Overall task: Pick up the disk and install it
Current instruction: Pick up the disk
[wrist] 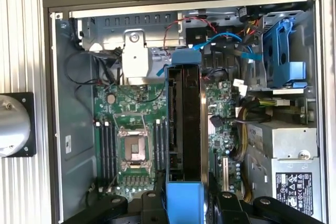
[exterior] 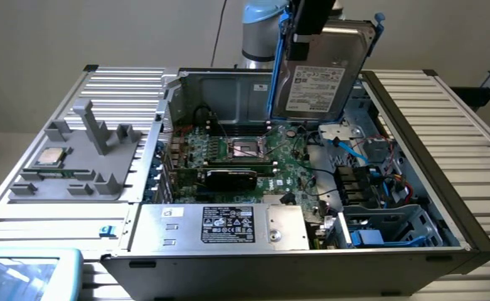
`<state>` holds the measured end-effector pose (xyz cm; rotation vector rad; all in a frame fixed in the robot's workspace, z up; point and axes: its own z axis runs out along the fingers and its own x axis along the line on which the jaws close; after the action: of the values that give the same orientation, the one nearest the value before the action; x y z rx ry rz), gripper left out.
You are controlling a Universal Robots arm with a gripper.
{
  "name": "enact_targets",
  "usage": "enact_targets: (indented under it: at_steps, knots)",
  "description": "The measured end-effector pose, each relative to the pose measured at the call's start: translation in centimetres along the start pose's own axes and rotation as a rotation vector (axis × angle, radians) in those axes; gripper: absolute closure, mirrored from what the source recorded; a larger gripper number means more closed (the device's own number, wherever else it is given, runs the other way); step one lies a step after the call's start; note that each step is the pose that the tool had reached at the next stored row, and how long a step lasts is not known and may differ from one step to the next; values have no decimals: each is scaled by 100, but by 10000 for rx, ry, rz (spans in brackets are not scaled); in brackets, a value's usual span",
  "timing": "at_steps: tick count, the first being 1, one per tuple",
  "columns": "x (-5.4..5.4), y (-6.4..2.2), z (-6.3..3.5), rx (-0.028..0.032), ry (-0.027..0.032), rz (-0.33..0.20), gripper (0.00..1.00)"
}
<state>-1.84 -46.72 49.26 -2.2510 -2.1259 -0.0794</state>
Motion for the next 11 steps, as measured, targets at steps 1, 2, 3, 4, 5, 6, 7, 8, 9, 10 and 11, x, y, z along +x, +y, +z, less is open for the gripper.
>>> enact_targets:
  at_steps: [1, 2, 3, 4, 5, 6, 7, 8, 9, 10, 11]
  knots:
    - [-27, 18, -3, 0, 1, 0, 63]
    - [-53, 34, -5, 0, 1, -1, 63]
    - [-78, 47, -7, 0, 1, -1, 63]
    - [-102, 58, -9, 0, 1, -1, 63]
    - [-126, 69, -11, 0, 1, -1, 63]
    - [-147, 77, -12, 0, 1, -1, 63]
    - [-169, 84, -15, 0, 1, -1, 63]
    - [-191, 92, -17, 0, 1, 0, 63]
    - [-212, 100, -19, -1, 0, 0, 63]
    - [-232, 107, -21, 0, 0, 0, 63]
    - [-253, 115, -22, 0, 1, -1, 63]
